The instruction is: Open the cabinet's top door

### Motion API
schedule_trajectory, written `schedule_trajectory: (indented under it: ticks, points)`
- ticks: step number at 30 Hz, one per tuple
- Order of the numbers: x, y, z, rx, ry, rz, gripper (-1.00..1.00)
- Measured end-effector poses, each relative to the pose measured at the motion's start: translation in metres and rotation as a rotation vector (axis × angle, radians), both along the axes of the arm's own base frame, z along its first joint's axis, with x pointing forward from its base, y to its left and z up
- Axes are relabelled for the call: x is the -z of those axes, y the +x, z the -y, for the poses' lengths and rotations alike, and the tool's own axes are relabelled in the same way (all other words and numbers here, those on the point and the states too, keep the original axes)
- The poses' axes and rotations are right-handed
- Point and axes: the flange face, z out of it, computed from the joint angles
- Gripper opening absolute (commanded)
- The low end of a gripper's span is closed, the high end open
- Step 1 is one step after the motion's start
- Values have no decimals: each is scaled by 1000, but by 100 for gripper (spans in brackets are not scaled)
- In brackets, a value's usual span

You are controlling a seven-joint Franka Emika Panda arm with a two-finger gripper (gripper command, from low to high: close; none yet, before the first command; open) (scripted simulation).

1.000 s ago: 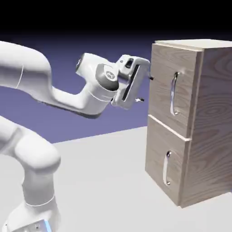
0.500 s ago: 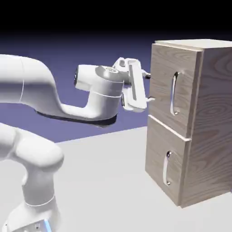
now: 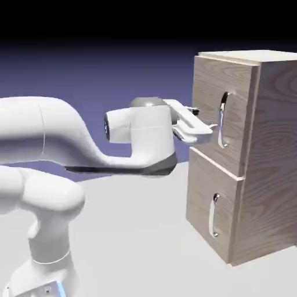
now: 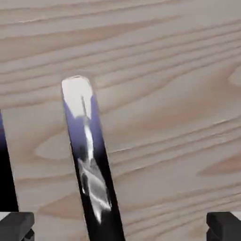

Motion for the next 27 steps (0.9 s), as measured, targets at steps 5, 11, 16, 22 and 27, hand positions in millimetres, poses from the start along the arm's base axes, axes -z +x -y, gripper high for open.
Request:
schedule_trajectory:
  ticks: [5, 11, 16, 22, 27]
  points:
    - [5, 23, 6, -10, -73, 24, 100]
    - [5, 49, 1, 9, -76, 24, -100]
    - [5, 33, -10, 83, -75, 21, -100]
    - [5, 8, -29, 203, -79, 17, -100]
    - [5, -14, -51, 322, -80, 13, -100]
